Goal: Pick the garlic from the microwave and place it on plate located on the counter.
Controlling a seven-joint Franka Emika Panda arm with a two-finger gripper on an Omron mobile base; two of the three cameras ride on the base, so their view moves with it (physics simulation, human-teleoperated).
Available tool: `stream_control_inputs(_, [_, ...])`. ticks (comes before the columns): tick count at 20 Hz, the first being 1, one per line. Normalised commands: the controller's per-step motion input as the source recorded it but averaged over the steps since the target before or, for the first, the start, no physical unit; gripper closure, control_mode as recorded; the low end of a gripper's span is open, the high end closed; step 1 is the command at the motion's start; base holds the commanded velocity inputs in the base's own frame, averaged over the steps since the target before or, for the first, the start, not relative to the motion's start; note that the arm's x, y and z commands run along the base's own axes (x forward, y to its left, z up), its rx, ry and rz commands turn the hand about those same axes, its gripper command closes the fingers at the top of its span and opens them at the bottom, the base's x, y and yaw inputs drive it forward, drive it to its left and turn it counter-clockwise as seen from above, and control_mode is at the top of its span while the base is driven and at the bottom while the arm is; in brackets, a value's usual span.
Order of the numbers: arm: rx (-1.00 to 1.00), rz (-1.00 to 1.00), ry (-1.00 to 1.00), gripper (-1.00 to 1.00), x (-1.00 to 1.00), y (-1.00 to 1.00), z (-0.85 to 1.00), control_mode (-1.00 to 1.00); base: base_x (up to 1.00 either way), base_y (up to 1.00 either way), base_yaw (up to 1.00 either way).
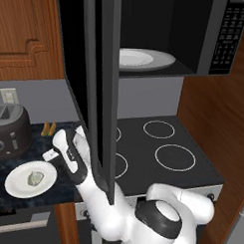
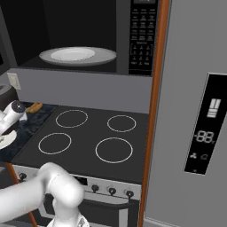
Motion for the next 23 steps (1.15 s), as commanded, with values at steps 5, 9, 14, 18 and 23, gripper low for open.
stream_control_inputs(5, [0.0,-0.24,0.0,-1.0,-0.26,-0.71,0.62,-1.0,0.0,0.0,0.0])
stream_control_inputs(9, [0.0,-0.25,0.0,-1.0,-0.23,-0.76,0.6,-1.0,0.0,0.0,0.0])
stream_control_inputs(14, [0.0,-0.24,0.0,-1.0,-0.21,-0.85,0.44,-1.0,0.0,0.0,0.0])
stream_control_inputs(18, [0.0,-0.23,0.0,-1.0,-0.23,-0.9,0.45,-1.0,0.0,0.0,0.0])
stream_control_inputs(23, [-0.02,-0.22,0.0,-1.0,-0.33,-0.8,0.47,-1.0,0.0,0.0,0.0])
